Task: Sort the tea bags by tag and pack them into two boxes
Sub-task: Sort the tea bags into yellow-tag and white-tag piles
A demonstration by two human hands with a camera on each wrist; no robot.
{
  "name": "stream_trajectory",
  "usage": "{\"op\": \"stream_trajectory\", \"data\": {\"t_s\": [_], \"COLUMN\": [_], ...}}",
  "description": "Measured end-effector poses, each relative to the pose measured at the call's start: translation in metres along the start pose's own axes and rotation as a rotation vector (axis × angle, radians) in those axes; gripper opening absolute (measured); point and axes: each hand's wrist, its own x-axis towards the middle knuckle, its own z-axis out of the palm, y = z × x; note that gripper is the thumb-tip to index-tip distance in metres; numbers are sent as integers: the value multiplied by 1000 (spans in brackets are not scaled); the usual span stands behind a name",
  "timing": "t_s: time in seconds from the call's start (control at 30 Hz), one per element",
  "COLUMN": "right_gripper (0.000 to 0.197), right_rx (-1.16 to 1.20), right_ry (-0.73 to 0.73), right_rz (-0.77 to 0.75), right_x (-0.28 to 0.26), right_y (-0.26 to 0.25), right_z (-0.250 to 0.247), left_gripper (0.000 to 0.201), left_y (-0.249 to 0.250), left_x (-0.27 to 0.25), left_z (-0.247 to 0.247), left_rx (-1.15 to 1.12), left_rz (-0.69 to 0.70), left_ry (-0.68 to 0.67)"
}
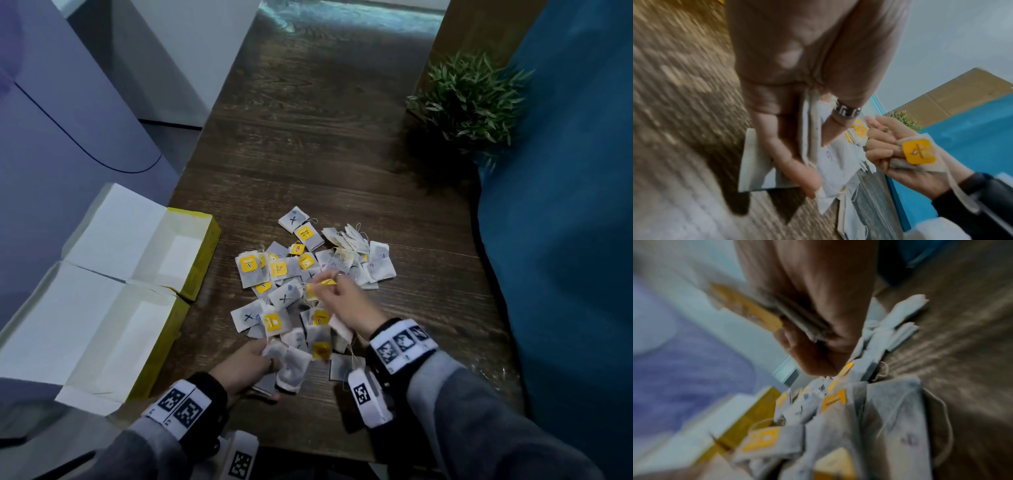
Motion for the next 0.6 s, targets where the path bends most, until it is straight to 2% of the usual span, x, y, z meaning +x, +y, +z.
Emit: {"op": "stream_trajectory", "data": {"t_s": [0.1, 0.2, 0.33, 0.43, 0.53, 0.6], "right_gripper": [48, 51, 33, 21, 6, 4], "right_rx": [-624, -888, -922, -774, -487, -426], "right_ry": [-210, -348, -363, -283, -145, -35], "right_rz": [-134, -206, -245, -292, -352, -419], "right_x": [18, 29, 36, 30, 16, 4], "right_y": [-11, -16, -18, -19, -22, -26], "right_z": [20, 36, 44, 35, 19, 11], "left_gripper": [31, 32, 28, 27, 25, 26], "left_y": [-3, -2, 10, 22, 28, 34], "left_x": [1, -1, -12, -22, -28, -32], "left_z": [-7, -9, -12, -18, -24, -23], "left_rx": [73, 99, 170, 117, -129, -362], "left_rz": [-2, -4, 83, 101, 84, 48], "left_ry": [30, 46, 22, 13, -5, -68]}}
